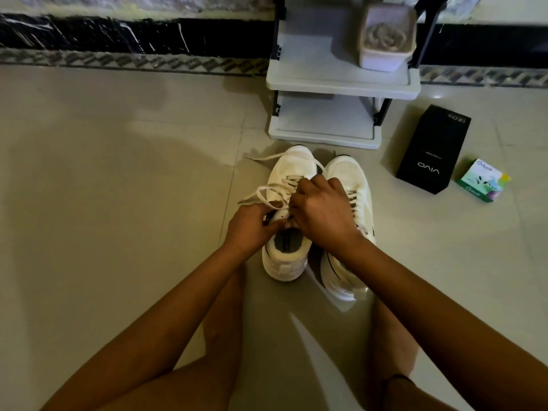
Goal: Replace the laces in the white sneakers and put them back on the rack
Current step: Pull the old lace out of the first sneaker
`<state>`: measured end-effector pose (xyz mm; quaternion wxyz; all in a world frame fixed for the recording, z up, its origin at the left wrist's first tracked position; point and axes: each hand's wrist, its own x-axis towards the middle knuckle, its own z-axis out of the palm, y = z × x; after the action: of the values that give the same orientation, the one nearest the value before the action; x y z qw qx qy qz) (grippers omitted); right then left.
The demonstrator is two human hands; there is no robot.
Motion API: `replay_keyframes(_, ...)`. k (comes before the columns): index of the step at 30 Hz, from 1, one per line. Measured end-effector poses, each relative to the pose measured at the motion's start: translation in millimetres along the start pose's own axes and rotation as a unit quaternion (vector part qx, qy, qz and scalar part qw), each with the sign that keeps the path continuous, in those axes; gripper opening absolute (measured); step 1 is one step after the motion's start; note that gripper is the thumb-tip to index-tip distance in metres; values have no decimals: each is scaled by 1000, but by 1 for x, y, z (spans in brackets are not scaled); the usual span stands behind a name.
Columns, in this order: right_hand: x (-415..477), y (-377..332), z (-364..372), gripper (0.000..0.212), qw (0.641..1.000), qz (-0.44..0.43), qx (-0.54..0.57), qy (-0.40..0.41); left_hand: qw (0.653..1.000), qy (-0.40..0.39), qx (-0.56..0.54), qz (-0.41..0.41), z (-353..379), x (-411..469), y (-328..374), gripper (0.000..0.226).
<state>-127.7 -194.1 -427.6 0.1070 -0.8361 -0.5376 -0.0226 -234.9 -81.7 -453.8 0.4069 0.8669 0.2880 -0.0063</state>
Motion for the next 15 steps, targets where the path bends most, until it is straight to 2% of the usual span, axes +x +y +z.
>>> replay_keyframes(2, 4, 2, -7, 13, 989, 59, 136, -22, 1000, 1, 28, 4, 0, -2, 3, 41)
replay_keyframes(3, 5, 2, -11, 11, 963, 101, 246, -26, 999, 1, 47, 3, 0, -2, 4, 42)
replay_keyframes(5, 7, 0, -18, 5, 882, 166, 440, -17, 997, -1, 75, -1, 0, -3, 5, 42)
replay_keyframes(7, 4, -4, -21, 5, 820, 202, 536, -14, 996, -4, 91, -2, 0, -3, 6, 41)
replay_keyframes(8, 2, -4, -21, 3, 821, 201, 534, -26, 996, -7, 92, -5, 0, -3, 6, 41)
replay_keyframes(9, 1, -1, -19, 9, 856, 181, 484, -34, 996, -10, 92, -8, 0, -2, 5, 43)
replay_keyframes(10, 0, 2, -15, 21, 915, 141, 373, -58, 996, -14, 91, -13, 0, -3, 6, 48)
replay_keyframes(11, -2, 5, -10, 33, 960, 97, 245, -93, 996, -15, 87, -16, -1, -3, 6, 58)
replay_keyframes(13, -5, 12, -4, 41, 987, 50, 89, -123, 997, -12, 71, -15, -1, -4, 7, 70)
replay_keyframes(15, -7, 9, -3, 32, 994, 25, 69, -76, 997, -13, 70, -12, 0, -4, 6, 63)
